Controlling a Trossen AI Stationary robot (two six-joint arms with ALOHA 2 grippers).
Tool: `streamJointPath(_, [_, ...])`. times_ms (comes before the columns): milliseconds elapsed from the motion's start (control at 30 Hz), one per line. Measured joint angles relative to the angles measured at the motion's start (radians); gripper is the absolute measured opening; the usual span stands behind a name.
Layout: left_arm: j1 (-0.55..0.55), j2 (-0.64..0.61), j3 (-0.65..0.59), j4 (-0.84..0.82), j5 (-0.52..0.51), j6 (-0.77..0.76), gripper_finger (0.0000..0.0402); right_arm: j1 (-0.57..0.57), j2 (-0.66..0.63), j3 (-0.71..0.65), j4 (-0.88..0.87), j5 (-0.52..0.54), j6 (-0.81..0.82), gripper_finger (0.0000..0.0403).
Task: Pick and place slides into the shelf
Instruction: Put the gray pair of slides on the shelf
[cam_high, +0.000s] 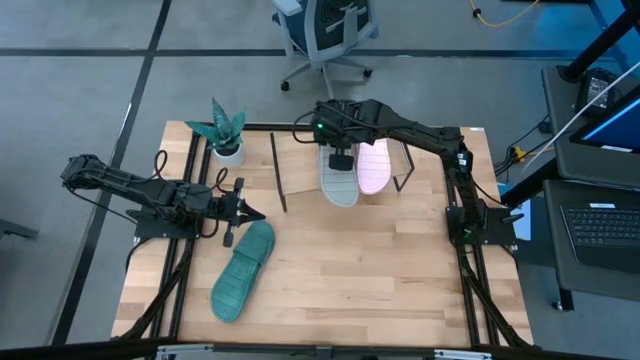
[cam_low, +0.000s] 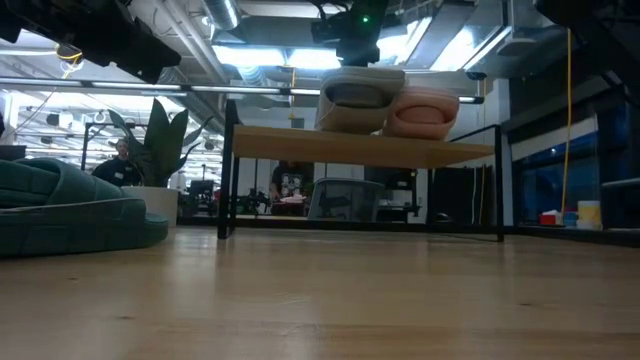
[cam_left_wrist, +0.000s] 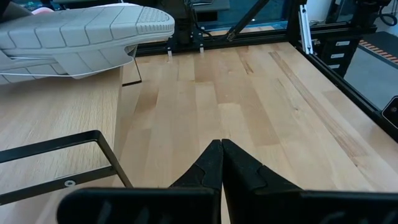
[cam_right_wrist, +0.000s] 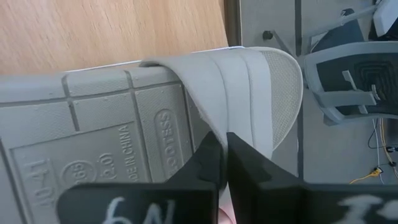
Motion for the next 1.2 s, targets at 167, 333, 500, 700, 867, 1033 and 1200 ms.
streamJointPath(167, [0.000, 0.000, 0.000, 0.000, 0.000, 0.000, 0.0000, 0.000, 0.000, 0.000, 0.001, -0.001, 0.034, 0.0044])
streamJointPath(333, [0.000, 0.000, 0.000, 0.000, 0.000, 0.000, 0.0000, 0.000, 0.000, 0.000, 0.002, -0.001, 0.040, 0.0040])
streamJointPath(500, [0.000, 0.000, 0.000, 0.000, 0.000, -0.001, 0.0000, 0.000, 0.000, 0.000, 0.007, 0.000, 0.040, 0.0039])
streamJointPath(700, [0.000, 0.000, 0.000, 0.000, 0.000, -0.002, 0.0000, 0.000, 0.000, 0.000, 0.008, -0.002, 0.043, 0.0058])
streamJointPath(867, [0.000, 0.000, 0.000, 0.000, 0.000, -0.002, 0.0000, -0.002, 0.000, 0.000, 0.009, -0.055, 0.043, 0.0075])
streamJointPath(1033, [0.000, 0.000, 0.000, 0.000, 0.000, -0.003, 0.0000, -0.002, 0.000, 0.000, 0.008, -0.073, 0.043, 0.0081])
streamJointPath(1200, [0.000, 0.000, 0.000, 0.000, 0.000, -0.005, 0.0000, -0.014, 0.000, 0.000, 0.008, -0.150, 0.041, 0.0081])
